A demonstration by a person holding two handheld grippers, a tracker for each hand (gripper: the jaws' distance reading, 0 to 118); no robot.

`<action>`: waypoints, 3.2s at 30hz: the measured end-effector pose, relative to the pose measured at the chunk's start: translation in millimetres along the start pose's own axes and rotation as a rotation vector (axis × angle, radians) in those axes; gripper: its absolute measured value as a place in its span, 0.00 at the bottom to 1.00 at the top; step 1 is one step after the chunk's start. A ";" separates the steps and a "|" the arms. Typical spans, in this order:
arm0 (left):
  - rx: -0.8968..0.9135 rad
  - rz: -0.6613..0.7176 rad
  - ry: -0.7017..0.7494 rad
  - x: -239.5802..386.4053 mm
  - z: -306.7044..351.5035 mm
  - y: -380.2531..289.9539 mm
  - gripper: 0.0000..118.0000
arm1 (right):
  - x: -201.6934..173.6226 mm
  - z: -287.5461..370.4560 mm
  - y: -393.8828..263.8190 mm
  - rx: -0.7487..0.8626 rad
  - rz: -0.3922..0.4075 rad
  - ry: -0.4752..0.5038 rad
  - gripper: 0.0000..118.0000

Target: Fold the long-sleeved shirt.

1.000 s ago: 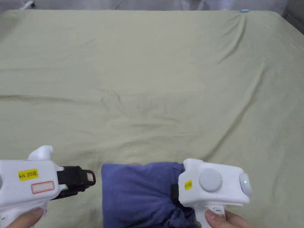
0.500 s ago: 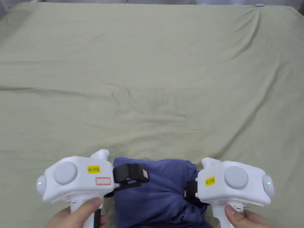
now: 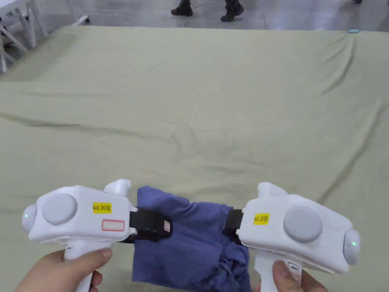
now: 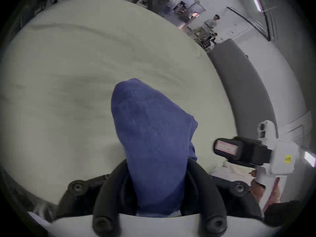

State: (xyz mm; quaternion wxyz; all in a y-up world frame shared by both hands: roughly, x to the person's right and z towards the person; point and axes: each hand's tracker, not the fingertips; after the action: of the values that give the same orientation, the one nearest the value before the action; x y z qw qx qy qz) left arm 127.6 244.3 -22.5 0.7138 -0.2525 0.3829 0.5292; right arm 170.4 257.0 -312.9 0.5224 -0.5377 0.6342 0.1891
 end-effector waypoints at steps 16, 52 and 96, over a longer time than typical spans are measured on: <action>0.026 0.185 0.765 -271.2 171.4 27.6 0.39 | -231.1 -13.1 -54.0 -0.158 0.255 0.371 0.00; 1.116 -0.463 0.271 285.7 184.3 -47.5 0.06 | 0.4 369.4 4.8 0.999 0.451 -0.043 0.04; 1.017 -0.518 0.356 288.3 183.6 -88.9 1.00 | -13.8 333.0 -4.3 0.899 0.455 -0.012 1.00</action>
State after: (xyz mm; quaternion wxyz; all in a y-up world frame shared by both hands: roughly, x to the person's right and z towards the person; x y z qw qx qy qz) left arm 305.5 519.3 -154.7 0.7759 -0.0492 0.6278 0.0378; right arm 325.3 529.1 -427.0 0.6516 -0.1066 0.7509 0.0092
